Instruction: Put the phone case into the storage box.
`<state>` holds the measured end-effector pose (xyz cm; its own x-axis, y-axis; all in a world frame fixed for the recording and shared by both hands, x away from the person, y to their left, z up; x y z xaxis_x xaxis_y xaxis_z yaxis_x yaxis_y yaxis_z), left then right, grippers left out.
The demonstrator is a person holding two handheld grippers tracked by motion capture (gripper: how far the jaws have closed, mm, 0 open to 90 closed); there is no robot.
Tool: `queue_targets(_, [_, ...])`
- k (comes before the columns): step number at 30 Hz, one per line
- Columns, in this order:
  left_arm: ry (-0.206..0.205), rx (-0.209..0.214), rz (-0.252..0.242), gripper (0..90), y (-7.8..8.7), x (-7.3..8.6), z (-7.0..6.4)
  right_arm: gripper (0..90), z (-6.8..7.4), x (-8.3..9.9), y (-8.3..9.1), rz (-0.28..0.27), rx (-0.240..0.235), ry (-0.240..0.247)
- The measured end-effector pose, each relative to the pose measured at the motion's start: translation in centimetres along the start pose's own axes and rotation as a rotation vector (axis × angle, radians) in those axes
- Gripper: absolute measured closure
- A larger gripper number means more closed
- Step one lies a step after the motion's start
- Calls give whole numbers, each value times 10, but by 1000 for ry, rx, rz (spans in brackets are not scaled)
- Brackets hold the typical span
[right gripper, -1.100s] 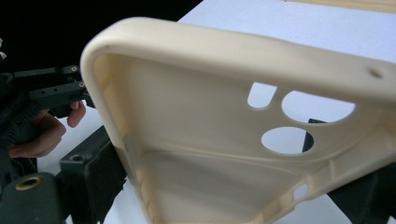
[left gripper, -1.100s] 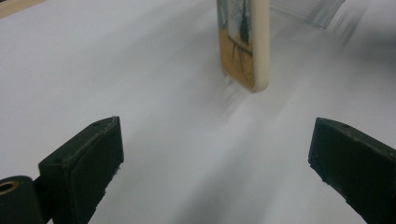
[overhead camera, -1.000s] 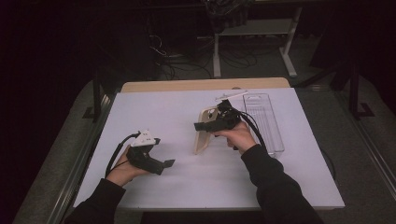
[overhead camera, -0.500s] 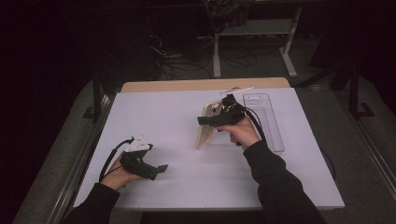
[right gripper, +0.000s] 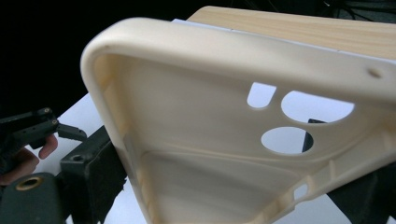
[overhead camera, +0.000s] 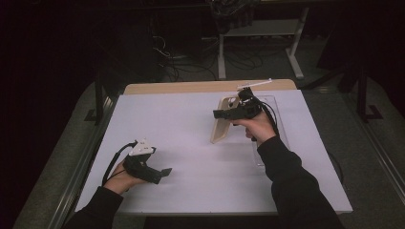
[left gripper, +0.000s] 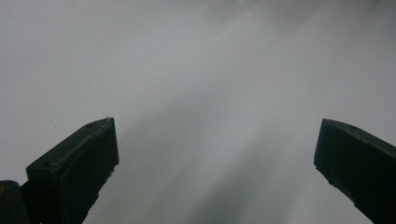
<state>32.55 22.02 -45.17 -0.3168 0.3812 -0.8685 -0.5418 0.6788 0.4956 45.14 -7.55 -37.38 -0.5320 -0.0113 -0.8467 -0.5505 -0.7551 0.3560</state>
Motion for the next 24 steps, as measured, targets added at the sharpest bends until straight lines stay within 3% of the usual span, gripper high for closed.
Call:
queue_targets(3, [8,-2,-11,0,-1,0,-1,90,-1,-4,2,0,10,-1])
queue_targets(10, [-25,-12,3,0,0,2,1,90,-2,-12,1,3,31,11])
queue_targets(24, [-10,-23,5,0,0,2,2,92,-14,-36,15,-29,90,-1])
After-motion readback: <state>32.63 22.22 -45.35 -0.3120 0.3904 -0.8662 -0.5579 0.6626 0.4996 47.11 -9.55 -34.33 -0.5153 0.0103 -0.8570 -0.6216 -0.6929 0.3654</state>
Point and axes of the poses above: each handheld gripper's, and its own axes: y roughly backward along the jaws, x roughly out of its underside, z roughly to its left, the point moved 5 cm from there along -y, roughly forward along the jaws, and after that the axes turned 12 degrees about -z, right-handed, at the moved point
